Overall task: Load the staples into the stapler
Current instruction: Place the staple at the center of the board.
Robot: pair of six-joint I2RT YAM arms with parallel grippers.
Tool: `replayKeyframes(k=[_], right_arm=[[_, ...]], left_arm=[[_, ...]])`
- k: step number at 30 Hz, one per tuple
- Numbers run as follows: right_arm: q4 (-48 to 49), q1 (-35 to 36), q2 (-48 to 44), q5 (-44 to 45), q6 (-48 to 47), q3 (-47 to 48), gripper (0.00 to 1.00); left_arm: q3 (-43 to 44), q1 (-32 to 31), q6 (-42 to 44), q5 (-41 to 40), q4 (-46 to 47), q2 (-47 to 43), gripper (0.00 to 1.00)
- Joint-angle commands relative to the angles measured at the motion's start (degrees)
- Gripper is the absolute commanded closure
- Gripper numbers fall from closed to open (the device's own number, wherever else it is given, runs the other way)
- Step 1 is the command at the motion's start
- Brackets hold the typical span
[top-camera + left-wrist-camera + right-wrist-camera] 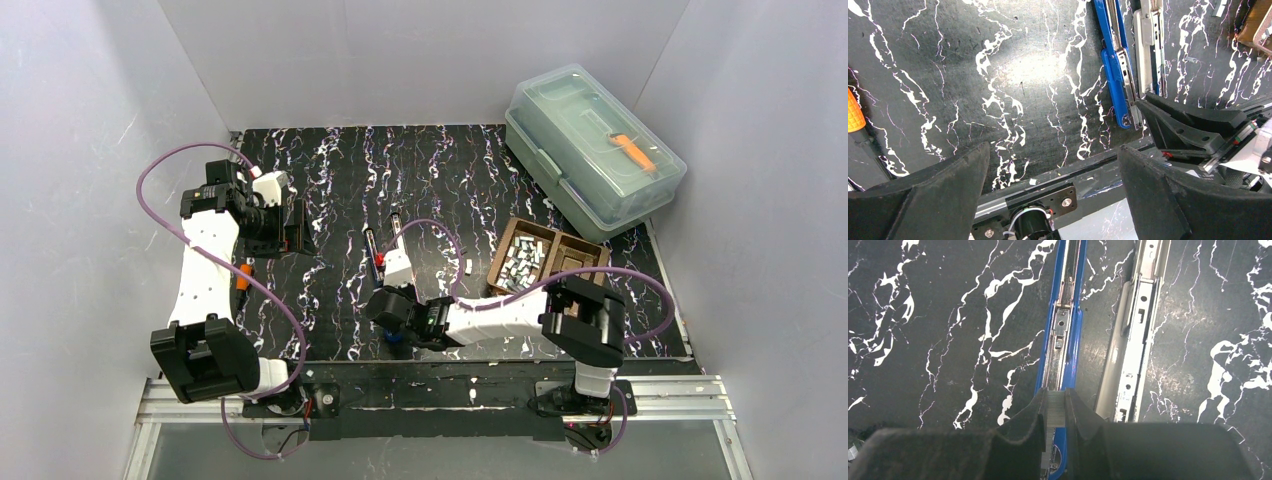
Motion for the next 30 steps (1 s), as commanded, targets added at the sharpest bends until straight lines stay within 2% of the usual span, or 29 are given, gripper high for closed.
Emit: replayKeyframes(k=[1,5,9,15,19,24,30], right_arm=[[-0.5,0.2,-4.7,2.0,-2.0,3.1,0.99],[-1.1,-0.6,-8.6,2.1,-1.9,3.0,0.99],[-5.9,-1.3,-13.5,3.8,0.0,0.6,0.99],[-13.6,-3.9,-22.5,4.9,6.4,-8.8,0.99],[-14.4,-7.0,-27.0,0.1,8.8,-15.5,0.99],[-10.8,-10.6,-26.9,-8.9,7.9,-20.2,0.99],[-8.4,-11.4,-22.7,-12.0,6.5,-19.9,0.99]], left_arm=[[0.9,0.4,-0.2,0.6,-1.7,-1.8,0.01],[0.9,0.4,-0.4,1.1,-1.8,-1.6,0.01],[0.8,0.4,-0.5,1.2,-1.8,-1.6,0.01],[0.5,0.4,-0.4,1.4,-1.7,-1.4,0.01],[0.5,0.4,-0.5,1.7,-1.7,-1.2,0.01],[0.5,0.4,-0.5,1.7,-1.6,-1.0,0.01],[0.7,0.4,-0.8,1.9,-1.6,-0.6,0.01]])
